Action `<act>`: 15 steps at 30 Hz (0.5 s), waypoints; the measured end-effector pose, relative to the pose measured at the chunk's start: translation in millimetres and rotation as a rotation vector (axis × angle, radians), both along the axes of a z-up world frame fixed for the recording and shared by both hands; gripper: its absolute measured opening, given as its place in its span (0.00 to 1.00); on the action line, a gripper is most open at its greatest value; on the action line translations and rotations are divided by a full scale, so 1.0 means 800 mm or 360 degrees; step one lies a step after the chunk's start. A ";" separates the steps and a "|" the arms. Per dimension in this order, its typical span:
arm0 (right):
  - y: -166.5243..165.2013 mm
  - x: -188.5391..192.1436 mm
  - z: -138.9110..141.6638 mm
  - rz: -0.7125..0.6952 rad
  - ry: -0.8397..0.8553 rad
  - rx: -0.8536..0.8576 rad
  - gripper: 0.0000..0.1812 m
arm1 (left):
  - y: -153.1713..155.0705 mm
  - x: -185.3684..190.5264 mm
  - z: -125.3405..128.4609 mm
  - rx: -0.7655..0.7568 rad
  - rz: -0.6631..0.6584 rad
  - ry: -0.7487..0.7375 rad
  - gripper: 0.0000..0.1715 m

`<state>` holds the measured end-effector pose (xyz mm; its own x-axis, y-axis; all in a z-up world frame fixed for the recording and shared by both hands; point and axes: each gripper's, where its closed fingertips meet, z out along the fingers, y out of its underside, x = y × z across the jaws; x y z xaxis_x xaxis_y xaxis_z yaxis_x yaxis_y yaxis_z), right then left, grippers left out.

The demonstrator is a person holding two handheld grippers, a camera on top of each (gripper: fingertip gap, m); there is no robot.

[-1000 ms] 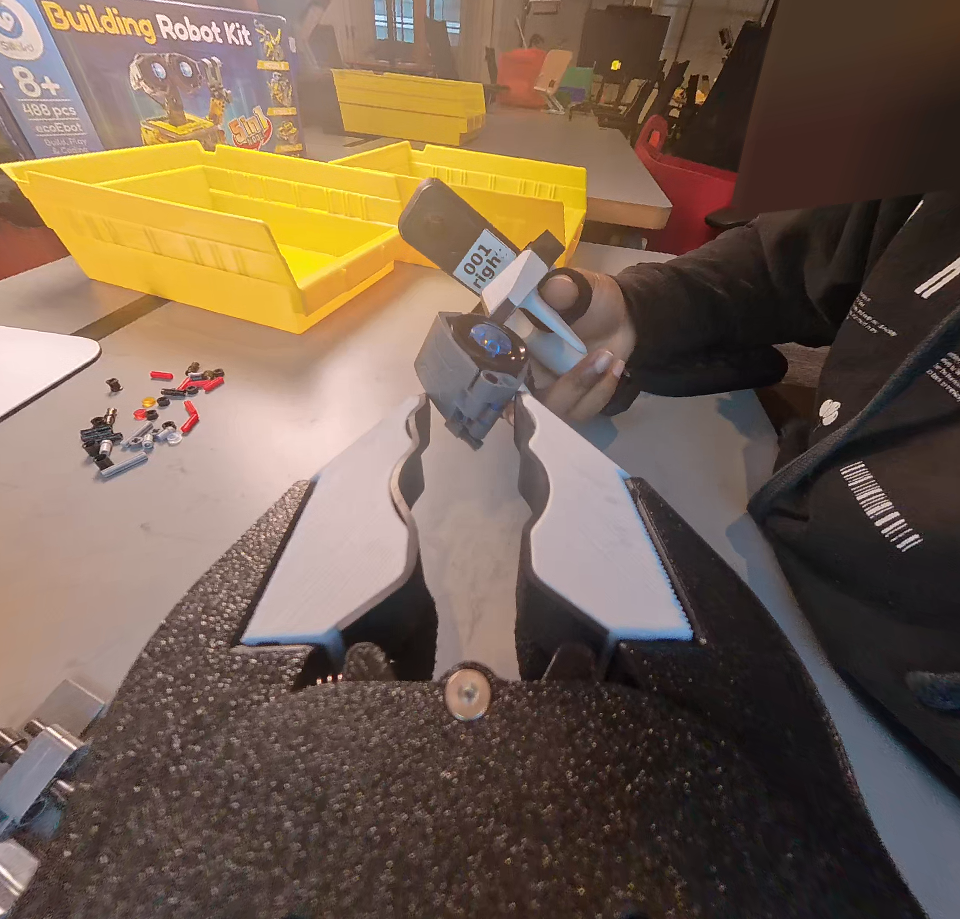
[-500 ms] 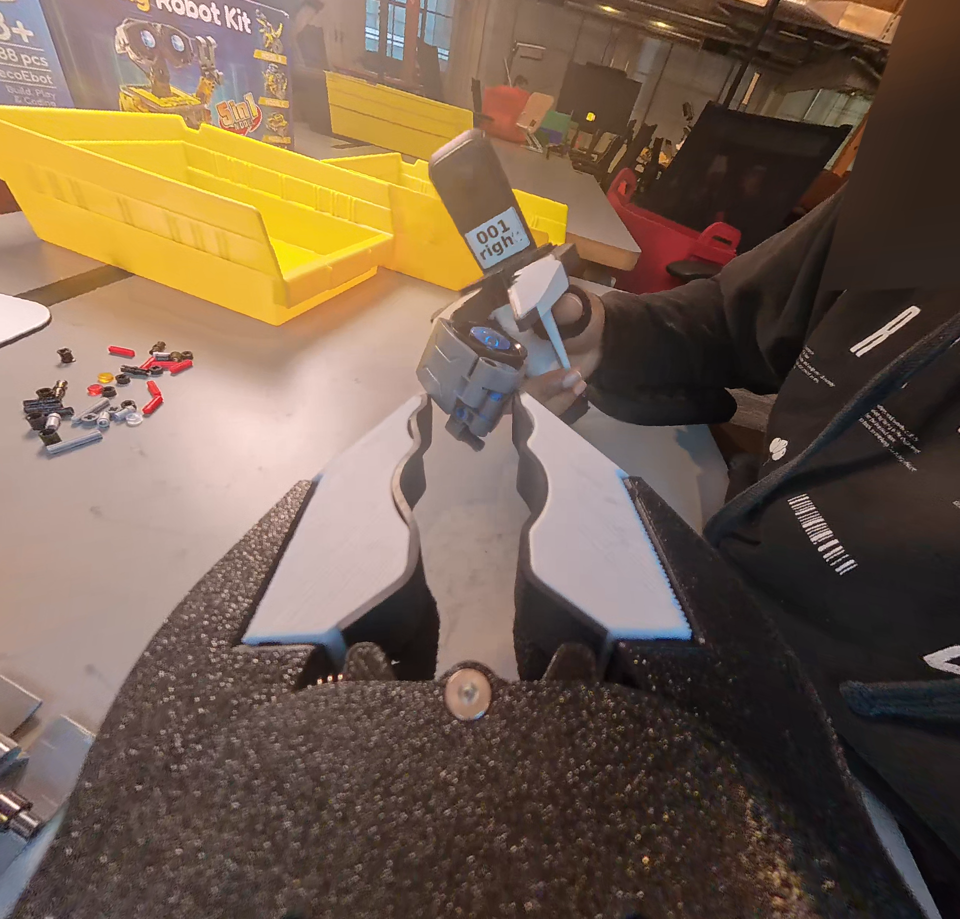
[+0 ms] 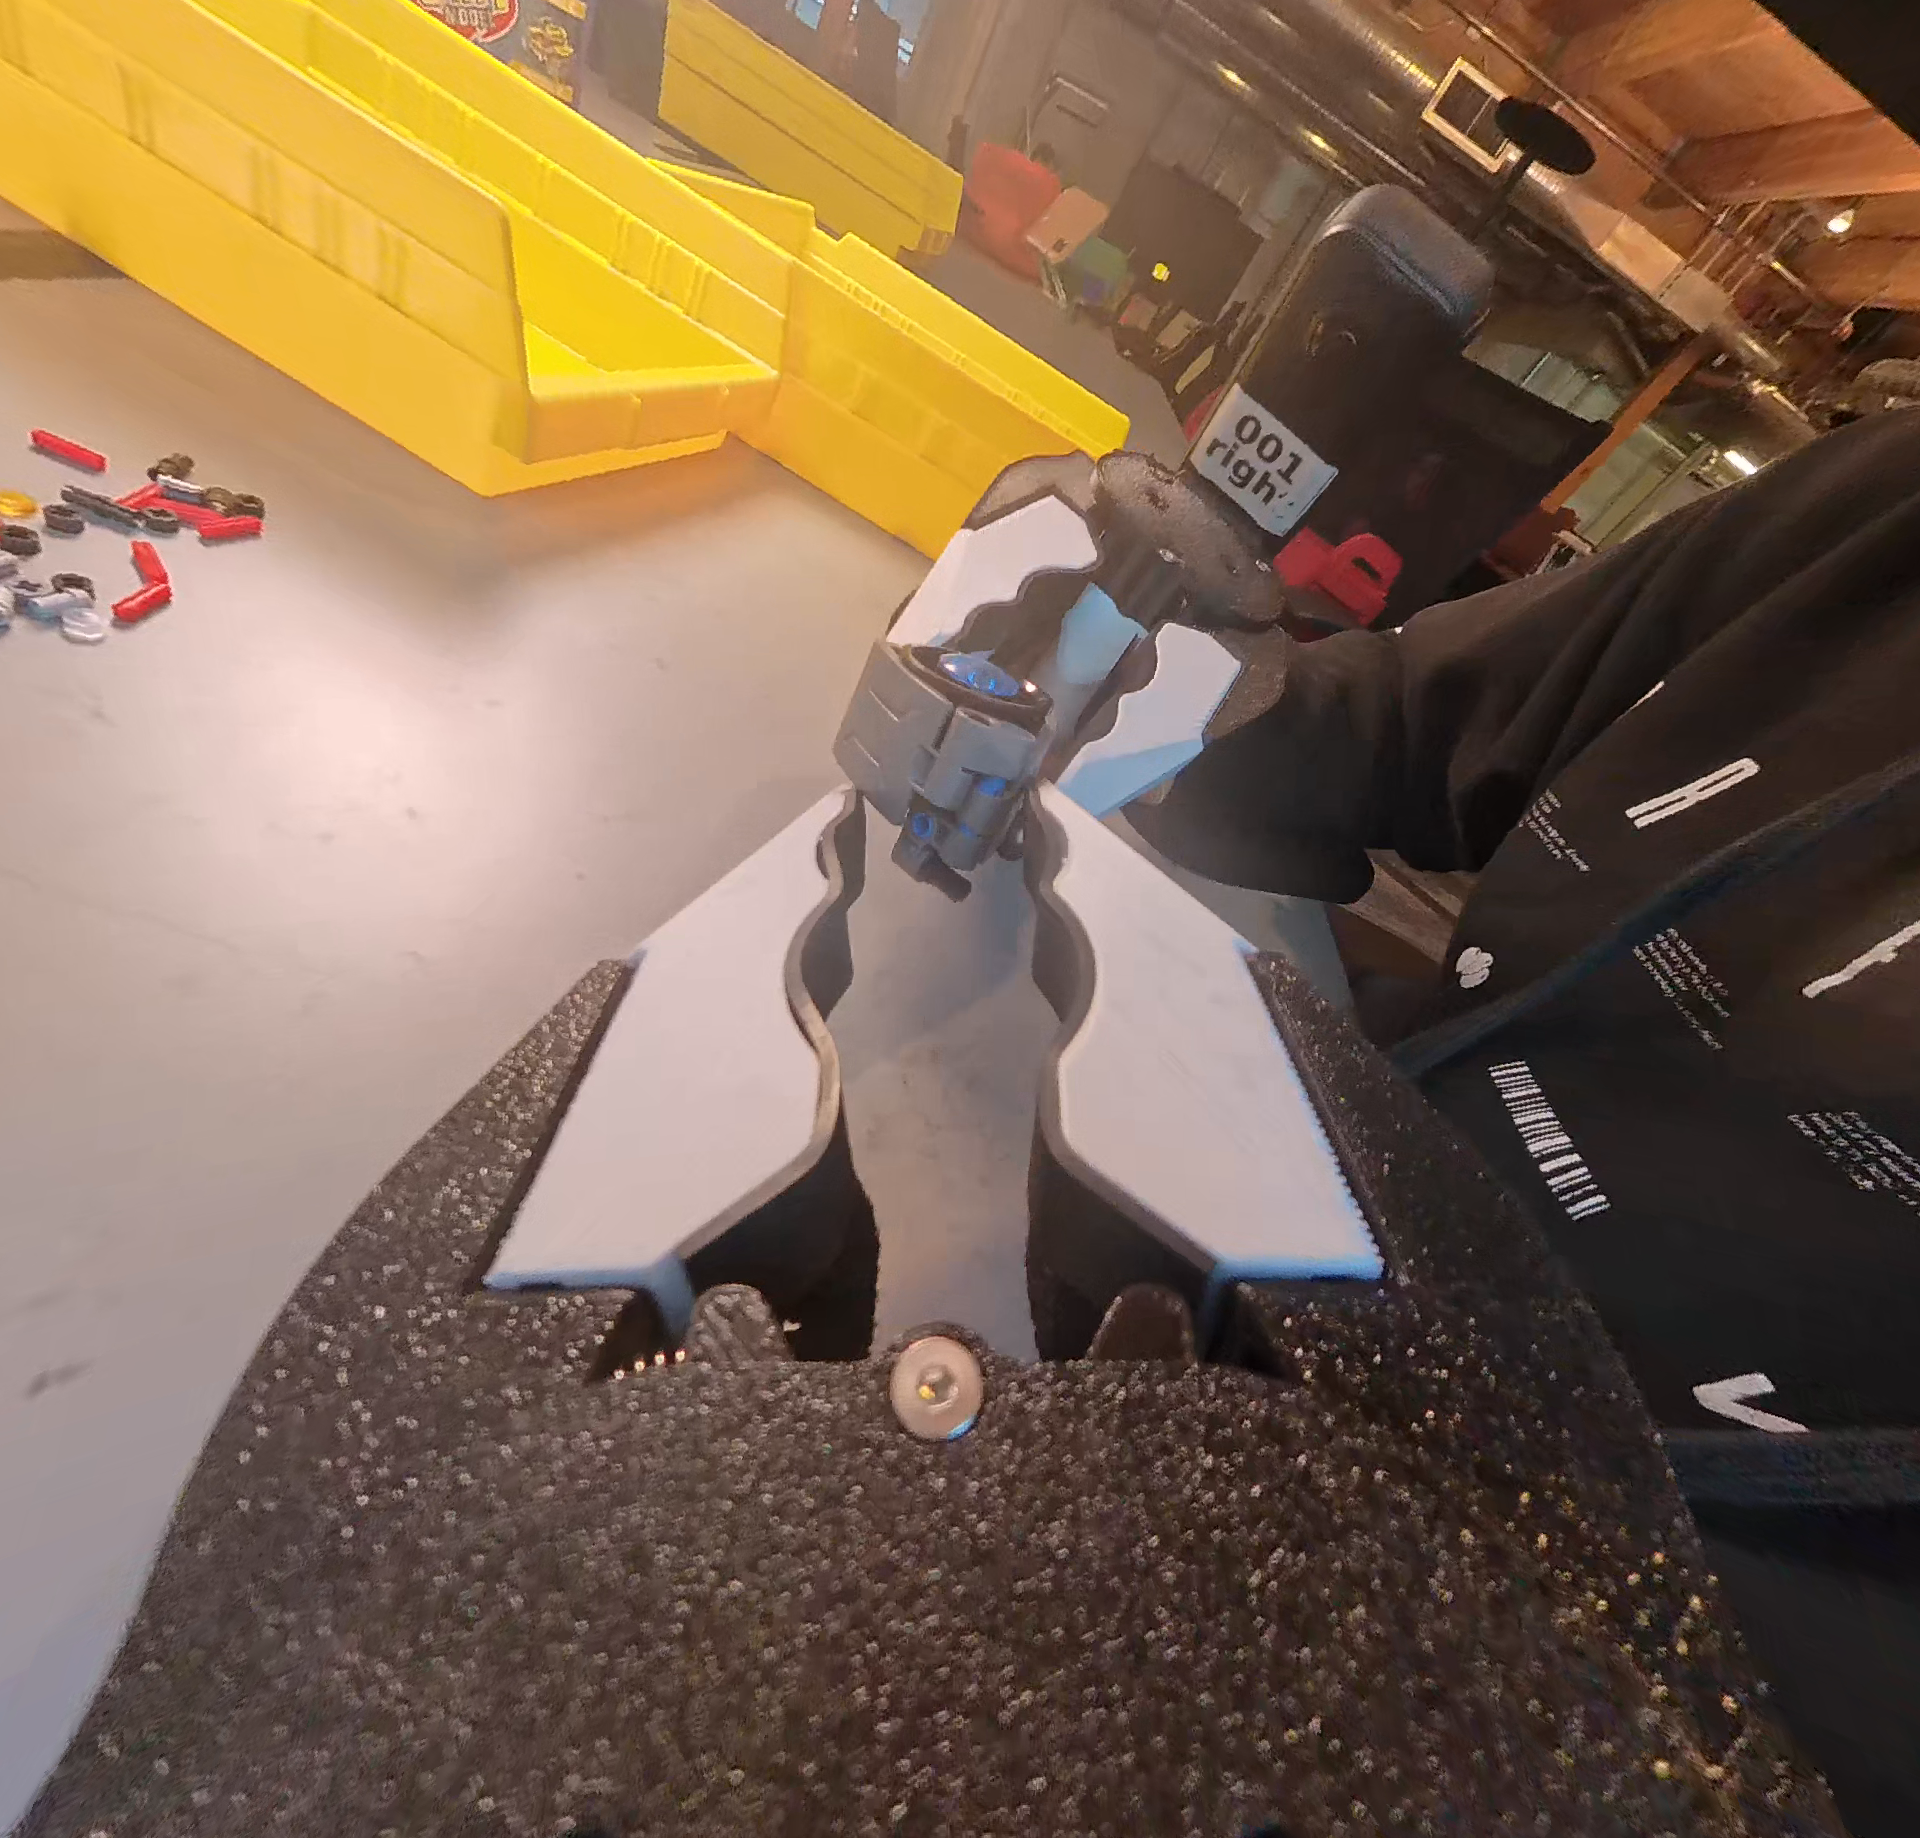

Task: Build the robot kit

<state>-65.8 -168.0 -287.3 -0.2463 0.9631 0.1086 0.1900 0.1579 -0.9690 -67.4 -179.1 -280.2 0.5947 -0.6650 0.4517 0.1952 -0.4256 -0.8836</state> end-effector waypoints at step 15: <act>-0.001 0.001 -0.005 0.0044 -0.0072 -0.0188 0.19 | 0.000 0.002 0.002 0.0228 0.0092 0.0320 0.16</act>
<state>-64.9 -169.2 -291.5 -0.2754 0.9612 -0.0168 0.2312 0.0492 -0.9717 -65.7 -179.1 -278.2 0.7022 -0.6759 0.2239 0.0298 -0.2862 -0.9577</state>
